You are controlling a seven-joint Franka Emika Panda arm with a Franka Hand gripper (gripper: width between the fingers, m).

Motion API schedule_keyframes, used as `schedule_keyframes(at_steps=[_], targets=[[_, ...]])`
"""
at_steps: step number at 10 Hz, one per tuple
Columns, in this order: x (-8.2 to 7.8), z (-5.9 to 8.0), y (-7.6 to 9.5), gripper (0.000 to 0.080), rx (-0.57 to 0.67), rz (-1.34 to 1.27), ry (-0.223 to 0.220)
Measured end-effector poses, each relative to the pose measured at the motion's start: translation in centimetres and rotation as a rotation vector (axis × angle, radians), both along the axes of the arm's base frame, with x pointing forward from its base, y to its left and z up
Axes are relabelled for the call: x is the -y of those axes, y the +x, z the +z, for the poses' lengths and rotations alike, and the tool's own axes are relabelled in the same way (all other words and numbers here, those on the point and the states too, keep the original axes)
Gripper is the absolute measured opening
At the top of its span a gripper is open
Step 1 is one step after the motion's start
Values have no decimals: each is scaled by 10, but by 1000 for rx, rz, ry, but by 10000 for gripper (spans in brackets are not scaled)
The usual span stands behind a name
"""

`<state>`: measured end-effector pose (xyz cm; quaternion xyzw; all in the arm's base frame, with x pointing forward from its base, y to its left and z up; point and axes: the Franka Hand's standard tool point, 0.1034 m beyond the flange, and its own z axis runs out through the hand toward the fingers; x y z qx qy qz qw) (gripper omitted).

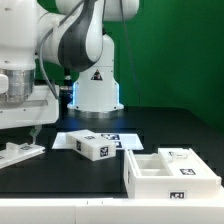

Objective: Assemble cabinet

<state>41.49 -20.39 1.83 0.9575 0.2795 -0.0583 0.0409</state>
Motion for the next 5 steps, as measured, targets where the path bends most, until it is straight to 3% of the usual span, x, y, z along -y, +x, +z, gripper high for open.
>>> schedule_keyframes(at_steps=[2, 3, 4, 5], targets=[[0, 0, 0, 447, 0, -1, 0], [0, 0, 0, 447, 0, -1, 0], [0, 0, 0, 248, 0, -2, 0], [0, 0, 0, 248, 0, -2, 0]])
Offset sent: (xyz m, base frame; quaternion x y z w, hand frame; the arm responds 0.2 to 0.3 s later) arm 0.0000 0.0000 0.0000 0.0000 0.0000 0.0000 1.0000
